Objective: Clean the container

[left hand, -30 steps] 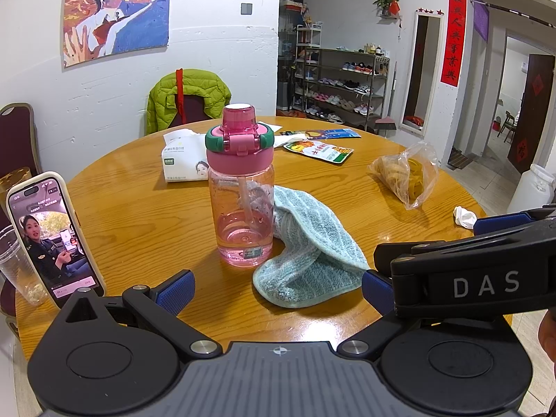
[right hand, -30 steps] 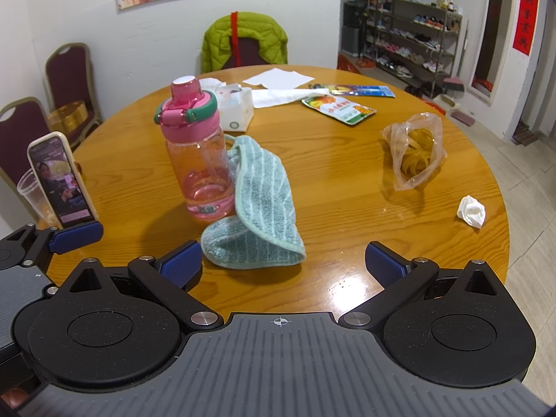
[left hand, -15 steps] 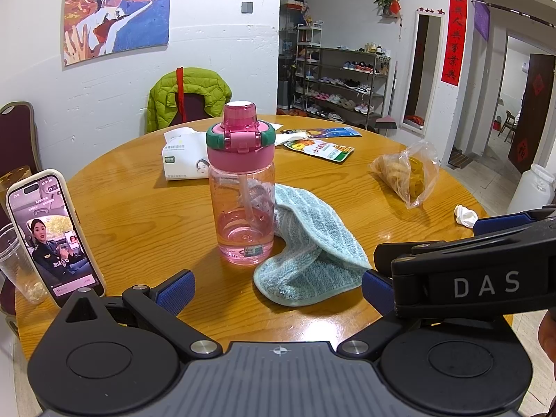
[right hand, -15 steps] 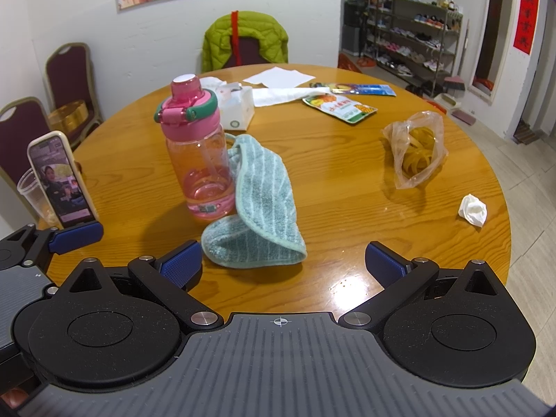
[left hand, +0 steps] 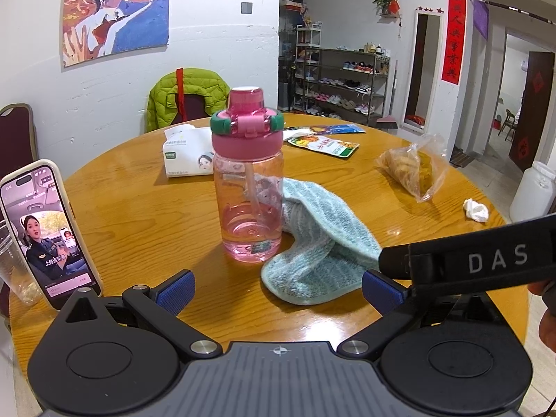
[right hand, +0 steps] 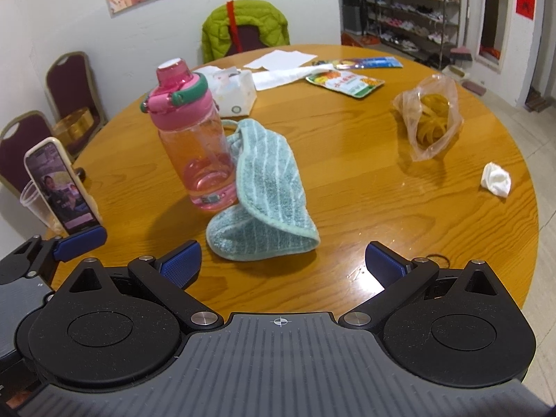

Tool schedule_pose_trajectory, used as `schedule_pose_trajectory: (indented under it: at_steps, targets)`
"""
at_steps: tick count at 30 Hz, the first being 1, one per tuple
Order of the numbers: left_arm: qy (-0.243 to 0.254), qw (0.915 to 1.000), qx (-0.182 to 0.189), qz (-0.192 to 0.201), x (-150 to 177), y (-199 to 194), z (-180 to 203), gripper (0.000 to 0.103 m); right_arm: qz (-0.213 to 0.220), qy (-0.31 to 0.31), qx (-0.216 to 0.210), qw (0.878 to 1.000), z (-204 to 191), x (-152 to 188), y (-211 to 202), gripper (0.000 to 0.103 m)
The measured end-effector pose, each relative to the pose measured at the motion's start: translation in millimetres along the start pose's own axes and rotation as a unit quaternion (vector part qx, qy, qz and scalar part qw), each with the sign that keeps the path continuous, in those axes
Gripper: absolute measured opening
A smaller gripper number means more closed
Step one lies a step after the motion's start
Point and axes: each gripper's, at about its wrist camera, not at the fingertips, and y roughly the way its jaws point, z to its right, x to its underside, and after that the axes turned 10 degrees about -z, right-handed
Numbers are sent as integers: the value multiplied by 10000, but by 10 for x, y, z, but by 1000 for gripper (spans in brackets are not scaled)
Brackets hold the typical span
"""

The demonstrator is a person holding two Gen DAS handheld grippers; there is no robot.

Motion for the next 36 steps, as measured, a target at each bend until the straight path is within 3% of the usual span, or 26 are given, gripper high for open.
schedule_pose_trajectory:
  at_steps: [13, 18, 23, 30, 36]
  targets:
    - [-19, 9992, 172, -351, 53, 369, -117, 102, -219, 191, -313, 9991, 96, 37, 445, 103]
    - [-64, 9997, 103, -225, 39, 445, -189, 102, -293, 436, -460, 9976, 120, -25, 584, 103]
    - [50, 10000, -34, -78, 33, 534, -212, 102, -134, 630, -632, 9959, 150, -75, 686, 103]
    - [-77, 9985, 94, -531, -51, 864, -306, 102, 163, 572, -592, 9965, 113, -220, 922, 103]
    - [72, 9984, 154, -536, -77, 1019, -355, 102, 357, 462, -471, 9972, 88, -367, 1137, 103]
